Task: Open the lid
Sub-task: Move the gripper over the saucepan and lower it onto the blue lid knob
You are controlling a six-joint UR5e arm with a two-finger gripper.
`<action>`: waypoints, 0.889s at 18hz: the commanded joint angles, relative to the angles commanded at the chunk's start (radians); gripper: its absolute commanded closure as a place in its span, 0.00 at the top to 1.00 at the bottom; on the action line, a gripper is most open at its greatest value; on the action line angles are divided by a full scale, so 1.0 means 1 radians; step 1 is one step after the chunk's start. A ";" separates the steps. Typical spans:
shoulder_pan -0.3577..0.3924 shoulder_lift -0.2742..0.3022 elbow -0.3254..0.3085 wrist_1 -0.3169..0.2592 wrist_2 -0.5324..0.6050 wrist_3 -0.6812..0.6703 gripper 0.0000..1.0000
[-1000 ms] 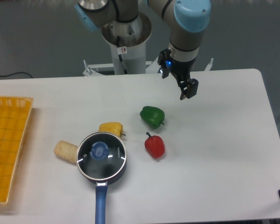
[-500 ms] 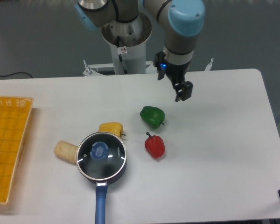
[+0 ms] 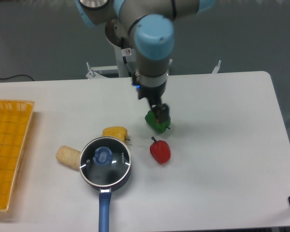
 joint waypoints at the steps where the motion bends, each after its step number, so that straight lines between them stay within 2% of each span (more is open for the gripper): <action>1: -0.024 -0.011 0.000 0.021 0.026 0.003 1.00; 3: -0.080 -0.041 0.005 0.043 0.106 0.006 1.00; 5: -0.118 -0.069 0.011 0.060 0.126 0.008 1.00; 9: -0.149 -0.112 0.026 0.068 0.109 0.049 1.00; 13: -0.160 -0.144 0.048 0.069 0.040 0.051 1.00; 16: -0.166 -0.164 0.051 0.101 0.026 0.051 1.00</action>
